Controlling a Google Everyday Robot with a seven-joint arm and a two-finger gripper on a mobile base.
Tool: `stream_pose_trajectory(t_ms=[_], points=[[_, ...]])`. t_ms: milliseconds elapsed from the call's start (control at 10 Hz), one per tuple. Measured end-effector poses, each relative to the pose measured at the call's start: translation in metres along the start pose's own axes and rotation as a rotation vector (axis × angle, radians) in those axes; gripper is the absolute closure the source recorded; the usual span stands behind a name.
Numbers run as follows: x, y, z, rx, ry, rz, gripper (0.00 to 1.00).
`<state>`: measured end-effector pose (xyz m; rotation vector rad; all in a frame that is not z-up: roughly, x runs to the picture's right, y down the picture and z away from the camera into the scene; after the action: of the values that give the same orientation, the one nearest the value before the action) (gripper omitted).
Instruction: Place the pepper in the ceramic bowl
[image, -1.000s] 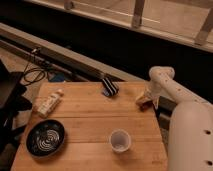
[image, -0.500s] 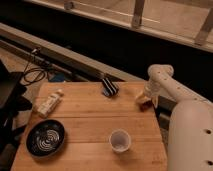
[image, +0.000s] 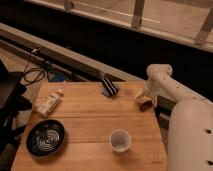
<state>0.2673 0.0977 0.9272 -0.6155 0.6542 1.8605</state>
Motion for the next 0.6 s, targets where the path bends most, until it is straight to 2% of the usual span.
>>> stream_pose_trajectory(t_ms=[100, 300, 400, 600], points=[[-0.002, 0.0, 0.0, 0.002, 0.002, 0.005, 0.2], [-0.003, -0.006, 0.014, 0.022, 0.045, 0.008, 0.22], [-0.003, -0.008, 0.024, 0.029, 0.058, 0.007, 0.29], [-0.002, -0.013, 0.031, 0.032, 0.06, 0.008, 0.45]])
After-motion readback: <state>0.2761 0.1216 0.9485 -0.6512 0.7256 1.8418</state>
